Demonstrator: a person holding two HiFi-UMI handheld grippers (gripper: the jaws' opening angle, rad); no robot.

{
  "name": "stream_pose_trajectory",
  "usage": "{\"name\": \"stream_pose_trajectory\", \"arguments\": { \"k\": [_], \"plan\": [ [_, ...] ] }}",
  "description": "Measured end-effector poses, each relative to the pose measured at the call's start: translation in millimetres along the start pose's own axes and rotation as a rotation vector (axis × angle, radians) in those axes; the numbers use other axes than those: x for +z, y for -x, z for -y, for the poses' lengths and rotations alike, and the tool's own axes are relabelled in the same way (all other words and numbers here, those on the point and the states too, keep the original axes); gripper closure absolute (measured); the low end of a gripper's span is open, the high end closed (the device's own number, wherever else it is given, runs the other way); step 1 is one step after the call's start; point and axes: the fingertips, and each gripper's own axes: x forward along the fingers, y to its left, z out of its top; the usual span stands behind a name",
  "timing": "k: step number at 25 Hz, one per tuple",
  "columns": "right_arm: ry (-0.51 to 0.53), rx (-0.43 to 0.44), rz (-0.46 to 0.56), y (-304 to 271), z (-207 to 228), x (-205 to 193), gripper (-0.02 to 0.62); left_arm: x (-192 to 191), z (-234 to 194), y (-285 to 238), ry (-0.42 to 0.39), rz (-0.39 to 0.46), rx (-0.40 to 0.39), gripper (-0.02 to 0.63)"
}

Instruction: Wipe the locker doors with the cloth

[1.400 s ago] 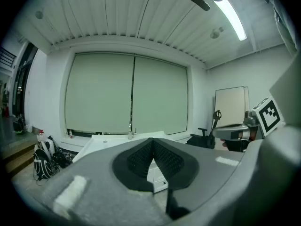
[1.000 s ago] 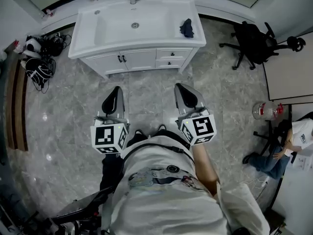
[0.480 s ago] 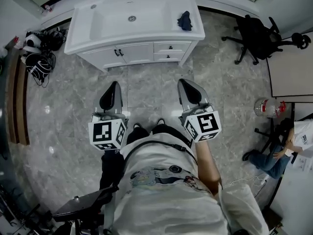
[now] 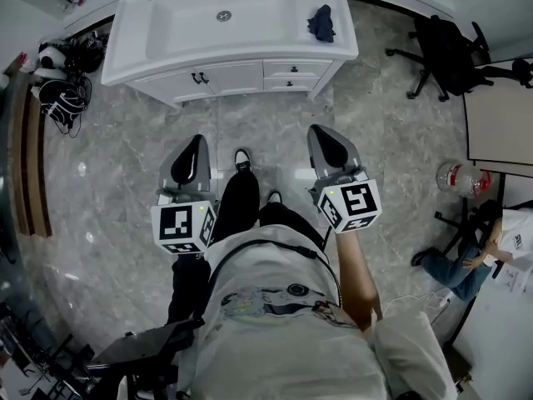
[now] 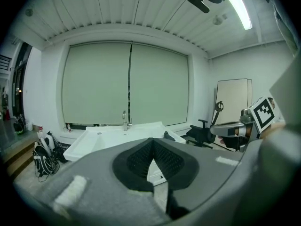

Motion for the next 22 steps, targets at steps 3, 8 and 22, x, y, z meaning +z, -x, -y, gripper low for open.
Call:
{"name": "stream_pose_trajectory", "arguments": {
  "k": [3, 8, 22],
  "plan": [
    [0.012, 0.003, -0.010, -28.3, 0.2, 4.4, 0.589, 0.9, -9.3, -33.2, 0.013, 0.000, -0.034, 0.604],
    [0.006, -0.024, 0.012, -87.9, 5.8, 29.0, 0.590, 26.0, -28.8, -102.2, 0.007, 0.017, -0.120, 0.604],
    [-0.001, -0.116, -0.091, -208.7, 83.6, 33.3, 0.589, 52.3, -78.3, -221.4, 0.022, -0.025, -0.206, 0.604]
  ]
}}
